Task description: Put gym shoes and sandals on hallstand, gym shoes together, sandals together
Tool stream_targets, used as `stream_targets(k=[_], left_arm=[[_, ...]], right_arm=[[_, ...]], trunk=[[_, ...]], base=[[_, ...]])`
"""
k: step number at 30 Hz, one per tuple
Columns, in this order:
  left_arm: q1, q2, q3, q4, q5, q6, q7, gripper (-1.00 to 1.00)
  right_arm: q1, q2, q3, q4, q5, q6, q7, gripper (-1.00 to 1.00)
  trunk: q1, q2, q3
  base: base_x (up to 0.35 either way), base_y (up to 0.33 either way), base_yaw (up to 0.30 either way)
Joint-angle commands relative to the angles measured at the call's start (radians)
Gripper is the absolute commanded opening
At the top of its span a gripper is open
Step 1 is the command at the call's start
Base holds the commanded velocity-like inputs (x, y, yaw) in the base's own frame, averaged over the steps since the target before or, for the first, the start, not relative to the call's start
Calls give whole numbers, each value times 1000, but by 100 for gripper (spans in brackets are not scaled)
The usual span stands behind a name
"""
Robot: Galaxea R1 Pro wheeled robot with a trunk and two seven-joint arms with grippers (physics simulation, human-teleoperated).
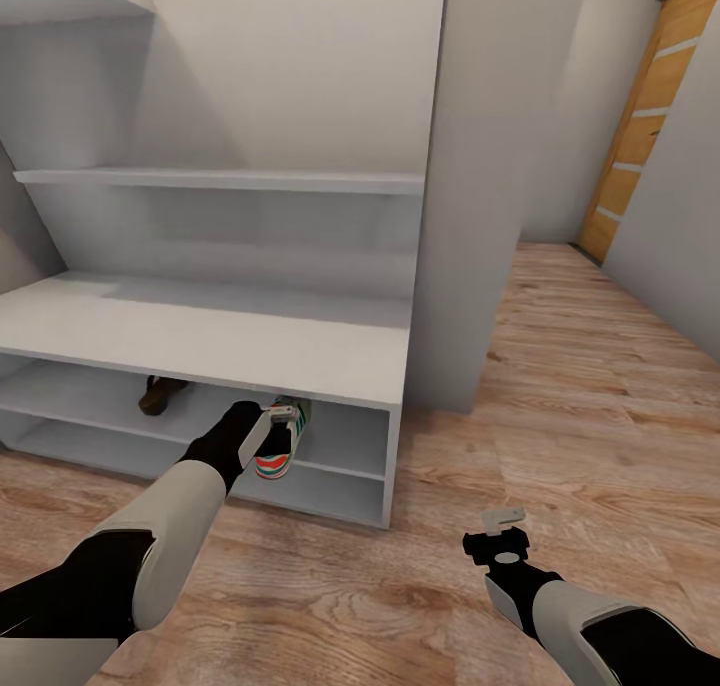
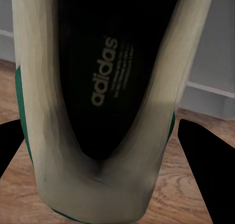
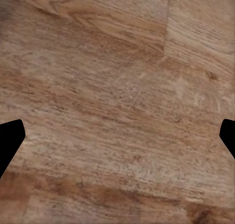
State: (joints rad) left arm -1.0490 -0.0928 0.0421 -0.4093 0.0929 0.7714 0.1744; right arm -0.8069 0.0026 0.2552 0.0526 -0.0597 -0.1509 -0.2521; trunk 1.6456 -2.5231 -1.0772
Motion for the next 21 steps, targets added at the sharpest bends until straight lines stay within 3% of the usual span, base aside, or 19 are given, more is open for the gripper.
stream_targets(k=[1, 21], left_arm=[[0, -1, 4, -1, 10, 3, 8, -100], [0, -1, 4, 1, 10, -18, 8, -100]], right_arm=[[-2, 0, 7, 4, -6, -7, -1, 100], [-2, 0, 7, 4, -6, -7, -1, 100]], trunk=[[0, 0, -1], [0, 0, -1]], base=[[5, -1, 0], [1, 0, 0]])
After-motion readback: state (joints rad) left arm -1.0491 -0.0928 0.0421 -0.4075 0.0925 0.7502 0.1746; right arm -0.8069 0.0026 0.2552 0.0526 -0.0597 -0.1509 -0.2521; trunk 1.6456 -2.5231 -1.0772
